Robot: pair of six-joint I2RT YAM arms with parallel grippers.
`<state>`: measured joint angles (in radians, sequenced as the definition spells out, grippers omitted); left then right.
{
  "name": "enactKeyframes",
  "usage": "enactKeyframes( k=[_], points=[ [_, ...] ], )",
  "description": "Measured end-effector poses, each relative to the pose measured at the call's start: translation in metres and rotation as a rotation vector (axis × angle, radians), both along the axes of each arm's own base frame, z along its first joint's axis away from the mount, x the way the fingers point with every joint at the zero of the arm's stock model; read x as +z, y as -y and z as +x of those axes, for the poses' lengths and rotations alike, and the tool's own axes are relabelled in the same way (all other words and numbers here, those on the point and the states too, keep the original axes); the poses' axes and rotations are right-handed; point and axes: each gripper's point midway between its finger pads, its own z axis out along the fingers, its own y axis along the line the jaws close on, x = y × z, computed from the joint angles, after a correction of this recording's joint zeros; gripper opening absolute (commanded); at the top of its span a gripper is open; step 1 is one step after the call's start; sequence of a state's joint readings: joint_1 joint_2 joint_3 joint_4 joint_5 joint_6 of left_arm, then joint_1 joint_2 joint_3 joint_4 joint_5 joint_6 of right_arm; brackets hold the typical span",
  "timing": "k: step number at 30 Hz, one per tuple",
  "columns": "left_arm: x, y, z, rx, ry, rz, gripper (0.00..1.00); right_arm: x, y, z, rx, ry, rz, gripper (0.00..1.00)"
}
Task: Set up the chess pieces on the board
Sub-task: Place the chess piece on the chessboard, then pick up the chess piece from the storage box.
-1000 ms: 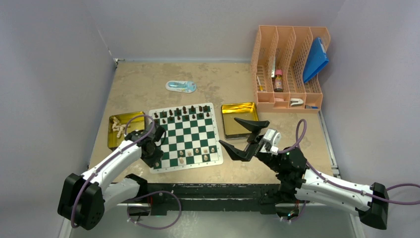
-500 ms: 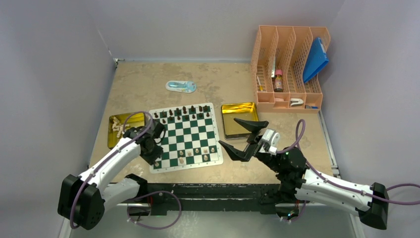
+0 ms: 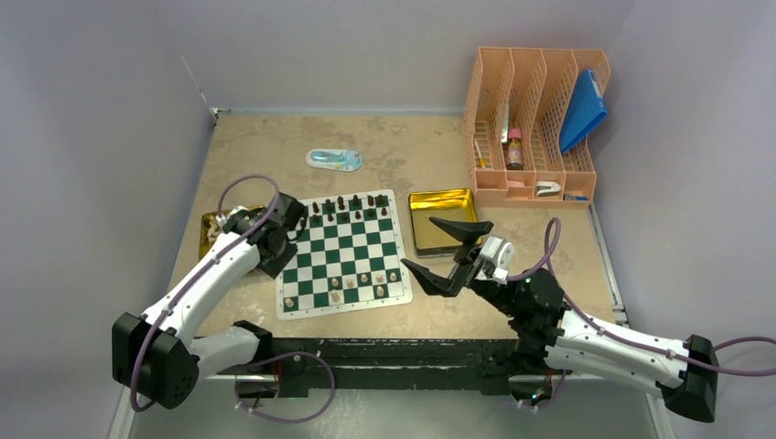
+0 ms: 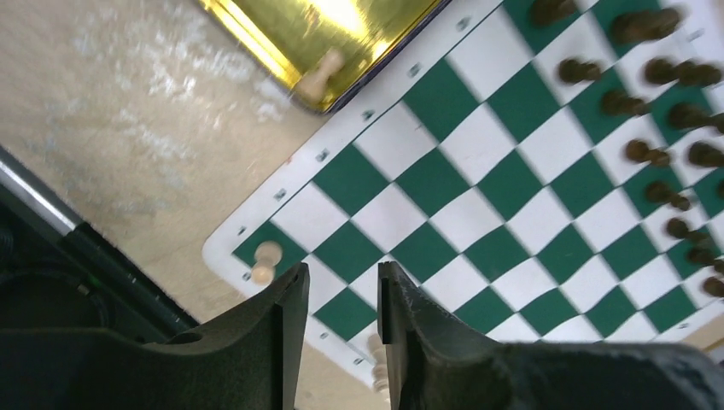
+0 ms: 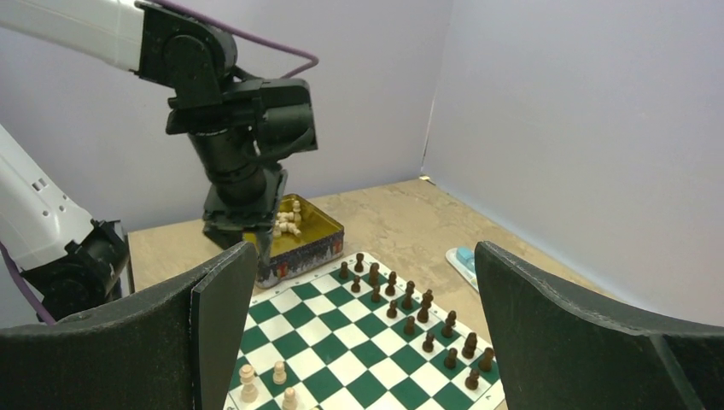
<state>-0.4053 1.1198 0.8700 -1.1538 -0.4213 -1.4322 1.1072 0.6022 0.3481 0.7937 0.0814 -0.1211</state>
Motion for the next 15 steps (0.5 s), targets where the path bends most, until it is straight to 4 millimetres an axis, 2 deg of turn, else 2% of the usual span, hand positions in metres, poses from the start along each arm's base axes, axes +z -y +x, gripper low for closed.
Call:
enactKeyframes(
  k=[3, 6, 15],
  points=[
    [0.017, -0.006, 0.024, -0.006, 0.062, 0.04, 0.35, 0.004, -0.002, 0.001, 0.003, 0.001, -0.001, 0.99],
    [0.027, -0.022, 0.047, 0.031, 0.096, 0.063, 0.35, 0.005, -0.004, 0.002, 0.002, -0.003, -0.008, 0.99],
    [0.035, -0.103, 0.092, 0.191, 0.197, 0.104, 0.31, 0.002, -0.004, 0.003, -0.005, -0.012, -0.018, 0.99]
  ],
)
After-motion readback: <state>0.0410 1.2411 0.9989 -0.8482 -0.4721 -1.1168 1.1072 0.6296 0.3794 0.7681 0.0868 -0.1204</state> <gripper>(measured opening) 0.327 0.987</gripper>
